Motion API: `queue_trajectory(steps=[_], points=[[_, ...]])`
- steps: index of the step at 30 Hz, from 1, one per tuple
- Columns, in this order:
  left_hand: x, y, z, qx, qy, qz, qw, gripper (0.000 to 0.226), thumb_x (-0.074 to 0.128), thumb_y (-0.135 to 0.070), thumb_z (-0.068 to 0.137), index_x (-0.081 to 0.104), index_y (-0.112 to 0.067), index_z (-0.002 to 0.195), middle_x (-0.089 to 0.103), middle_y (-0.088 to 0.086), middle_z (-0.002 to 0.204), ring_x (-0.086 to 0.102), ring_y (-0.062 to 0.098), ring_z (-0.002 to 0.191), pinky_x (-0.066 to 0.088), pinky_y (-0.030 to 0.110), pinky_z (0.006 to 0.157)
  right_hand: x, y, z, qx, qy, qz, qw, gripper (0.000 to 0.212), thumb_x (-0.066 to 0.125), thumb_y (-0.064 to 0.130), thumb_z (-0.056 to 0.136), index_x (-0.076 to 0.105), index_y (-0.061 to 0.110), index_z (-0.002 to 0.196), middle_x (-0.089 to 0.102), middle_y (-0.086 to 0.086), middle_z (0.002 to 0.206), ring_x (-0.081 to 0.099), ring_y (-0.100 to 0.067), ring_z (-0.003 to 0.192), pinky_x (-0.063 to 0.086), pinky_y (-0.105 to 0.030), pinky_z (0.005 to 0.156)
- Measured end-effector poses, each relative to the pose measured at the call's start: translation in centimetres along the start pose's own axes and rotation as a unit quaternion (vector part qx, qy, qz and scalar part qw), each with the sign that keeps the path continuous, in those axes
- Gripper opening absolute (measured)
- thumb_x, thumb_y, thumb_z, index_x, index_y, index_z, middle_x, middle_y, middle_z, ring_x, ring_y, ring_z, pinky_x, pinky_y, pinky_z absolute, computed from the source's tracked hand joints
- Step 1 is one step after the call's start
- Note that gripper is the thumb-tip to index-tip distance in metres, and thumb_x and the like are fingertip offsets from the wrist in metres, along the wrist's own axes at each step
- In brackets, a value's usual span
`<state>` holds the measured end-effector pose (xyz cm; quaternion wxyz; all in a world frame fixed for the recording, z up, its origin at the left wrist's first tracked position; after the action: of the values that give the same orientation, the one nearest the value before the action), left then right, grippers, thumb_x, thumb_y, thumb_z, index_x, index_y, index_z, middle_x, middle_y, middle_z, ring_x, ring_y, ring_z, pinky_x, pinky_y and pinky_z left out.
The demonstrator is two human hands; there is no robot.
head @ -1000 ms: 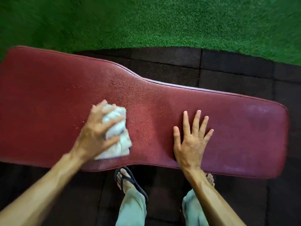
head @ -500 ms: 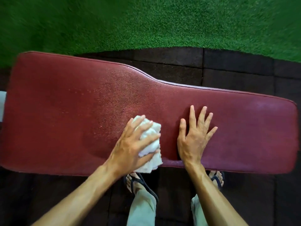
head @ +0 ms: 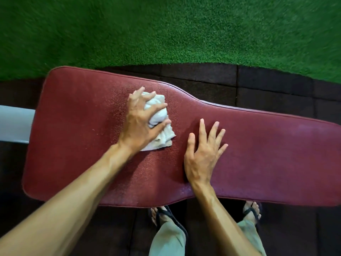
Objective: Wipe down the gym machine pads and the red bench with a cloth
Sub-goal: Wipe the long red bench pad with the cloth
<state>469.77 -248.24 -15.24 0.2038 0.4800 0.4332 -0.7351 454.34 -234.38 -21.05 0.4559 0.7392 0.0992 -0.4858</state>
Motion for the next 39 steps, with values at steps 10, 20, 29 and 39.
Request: queue_trajectory(steps=[10,20,29,39], points=[[-2.7,0.6,-14.7,0.147,0.159,-0.041,0.975,0.037,0.067,-0.042,0.088,0.067,-0.027,0.123,0.049,0.004,0.146,0.029,0.03,0.147,0.028,0.052,0.119,0.6,0.5,-0.3,0.007,-0.006,-0.043,0.999,0.059,0.033,0.05,0.098,0.032,0.032,0.154,0.011,-0.01,0.167,0.002,-0.037,0.154,0.004,-0.065,0.119],[-5.9,9.6,-1.6,0.019,0.006,0.039,0.999,0.045,0.062,-0.054,0.087,0.07,-0.022,0.117,0.056,0.014,0.136,0.038,0.038,0.137,0.027,0.053,0.116,5.4,7.7,-1.2,-0.034,0.003,-0.144,0.989,0.06,0.029,0.053,0.101,0.021,0.035,0.157,0.009,-0.012,0.167,0.005,-0.041,0.153,0.009,-0.066,0.118],[-4.6,4.4,-13.3,0.158,0.142,-0.019,0.977,0.039,0.062,-0.048,0.091,0.066,-0.028,0.124,0.049,0.006,0.147,0.034,0.032,0.145,0.034,0.056,0.114,5.6,7.9,-1.3,-0.027,0.017,-0.152,0.988,0.06,0.024,0.052,0.1,0.014,0.039,0.157,0.002,-0.008,0.168,-0.002,-0.035,0.155,0.005,-0.063,0.12],[-9.9,15.4,-3.4,0.107,0.082,0.096,0.986,0.043,0.061,-0.048,0.09,0.066,-0.024,0.126,0.053,0.014,0.142,0.035,0.039,0.141,0.026,0.057,0.117,5.8,7.9,-1.3,-0.014,0.02,-0.163,0.986,0.062,0.023,0.051,0.099,0.01,0.038,0.158,-0.003,-0.006,0.169,-0.006,-0.033,0.155,0.002,-0.063,0.121]])
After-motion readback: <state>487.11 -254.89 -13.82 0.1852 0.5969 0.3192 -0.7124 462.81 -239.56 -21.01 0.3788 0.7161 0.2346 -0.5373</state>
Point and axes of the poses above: each hand's wrist, its own z-axis towards the middle knuckle, its own x-axis out of the palm, y = z × x, the point moved 10 cm from there along z, towards the middle knuckle
